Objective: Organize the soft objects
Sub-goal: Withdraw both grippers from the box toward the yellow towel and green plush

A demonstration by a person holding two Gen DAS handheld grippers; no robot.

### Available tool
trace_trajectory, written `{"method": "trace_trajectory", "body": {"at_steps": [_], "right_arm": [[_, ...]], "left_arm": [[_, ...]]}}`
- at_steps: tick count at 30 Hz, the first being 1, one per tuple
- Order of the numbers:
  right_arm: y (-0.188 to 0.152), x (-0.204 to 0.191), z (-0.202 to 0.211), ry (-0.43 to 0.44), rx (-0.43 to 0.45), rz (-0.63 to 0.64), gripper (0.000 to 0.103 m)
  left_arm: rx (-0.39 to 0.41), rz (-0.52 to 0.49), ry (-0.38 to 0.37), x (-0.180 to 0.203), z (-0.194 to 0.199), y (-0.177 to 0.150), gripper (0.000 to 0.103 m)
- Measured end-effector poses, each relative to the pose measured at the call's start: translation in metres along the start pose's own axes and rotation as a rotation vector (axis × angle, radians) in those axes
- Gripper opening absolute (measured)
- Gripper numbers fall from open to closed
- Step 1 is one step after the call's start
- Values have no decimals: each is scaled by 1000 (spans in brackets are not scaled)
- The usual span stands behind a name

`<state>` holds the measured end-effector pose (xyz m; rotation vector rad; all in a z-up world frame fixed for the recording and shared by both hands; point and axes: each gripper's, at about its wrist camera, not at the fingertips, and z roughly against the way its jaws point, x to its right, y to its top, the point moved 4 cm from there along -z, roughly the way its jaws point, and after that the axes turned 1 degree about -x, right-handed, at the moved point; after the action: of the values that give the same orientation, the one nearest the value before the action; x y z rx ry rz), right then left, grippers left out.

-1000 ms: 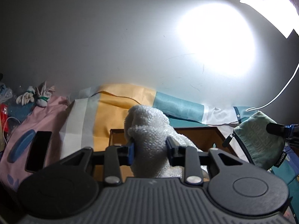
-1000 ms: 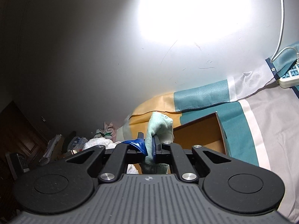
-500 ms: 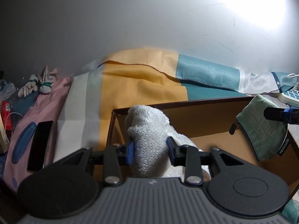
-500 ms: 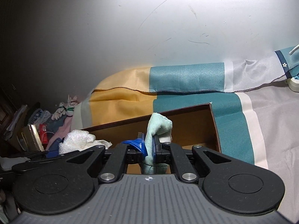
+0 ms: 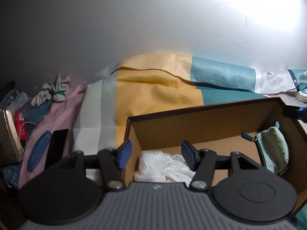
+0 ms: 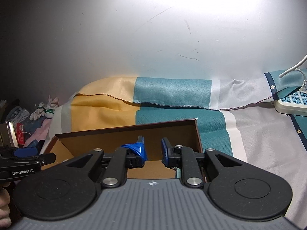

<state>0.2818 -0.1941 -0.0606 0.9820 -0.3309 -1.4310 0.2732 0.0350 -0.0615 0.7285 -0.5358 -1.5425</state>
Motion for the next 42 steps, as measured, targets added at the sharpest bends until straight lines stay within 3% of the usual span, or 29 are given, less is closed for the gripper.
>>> {"method": "trace_trajectory", "body": {"at_steps": [5,17,42], "right_arm": [[4,-17,29,44,47,-13,2],[-10,-49,79,125,43,-24,6],[-91,-90,153,217,46,-79,27]], "left_arm": [[21,14,-6,0,28,3,60],[75,21,13,-6,89,-12,65],[32,54,7,-37,153,-94,66]]}}
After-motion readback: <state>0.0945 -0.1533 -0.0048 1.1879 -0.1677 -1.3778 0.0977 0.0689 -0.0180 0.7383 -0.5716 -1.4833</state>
